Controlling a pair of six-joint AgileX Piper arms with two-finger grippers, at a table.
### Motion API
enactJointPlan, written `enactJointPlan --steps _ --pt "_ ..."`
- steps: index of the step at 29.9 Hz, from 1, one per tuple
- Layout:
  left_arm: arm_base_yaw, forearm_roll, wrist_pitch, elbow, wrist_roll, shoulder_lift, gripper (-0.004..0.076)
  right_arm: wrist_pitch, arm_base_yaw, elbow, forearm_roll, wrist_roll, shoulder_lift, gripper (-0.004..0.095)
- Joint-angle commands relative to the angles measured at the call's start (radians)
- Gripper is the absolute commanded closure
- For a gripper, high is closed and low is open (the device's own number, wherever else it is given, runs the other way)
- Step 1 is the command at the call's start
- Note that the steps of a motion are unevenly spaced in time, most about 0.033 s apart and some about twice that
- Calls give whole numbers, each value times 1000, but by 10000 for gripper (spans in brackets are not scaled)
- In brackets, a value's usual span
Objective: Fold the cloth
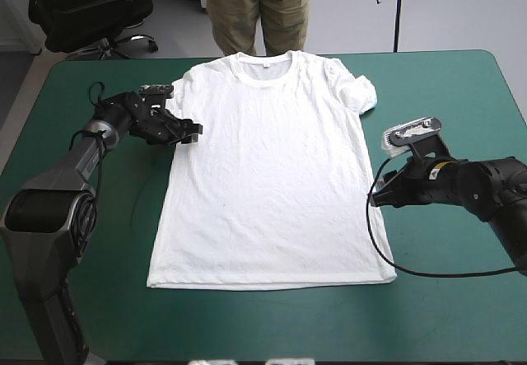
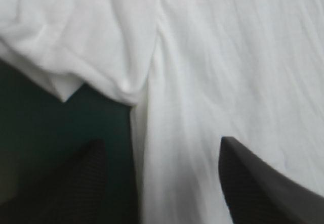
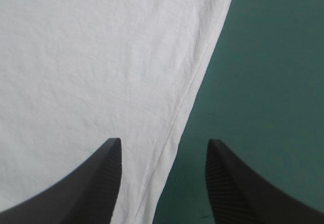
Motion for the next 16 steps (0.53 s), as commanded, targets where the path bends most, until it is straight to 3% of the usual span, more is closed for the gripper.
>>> enactJointPlan --steps 1,6,11,16 --pt "-32 -11 -11 -19 2 -13 346 -54 -6 -33 3 -4 -17 482" --pt "-38 20 -3 -17 3 -7 722 -115 -8 -36 -5 65 -6 538" --pt "-38 31 -3 -17 24 -7 741 -142 -44 -112 -50 100 106 524" --pt "-38 34 17 -17 24 -9 741 -90 -77 -300 -46 18 321 271"
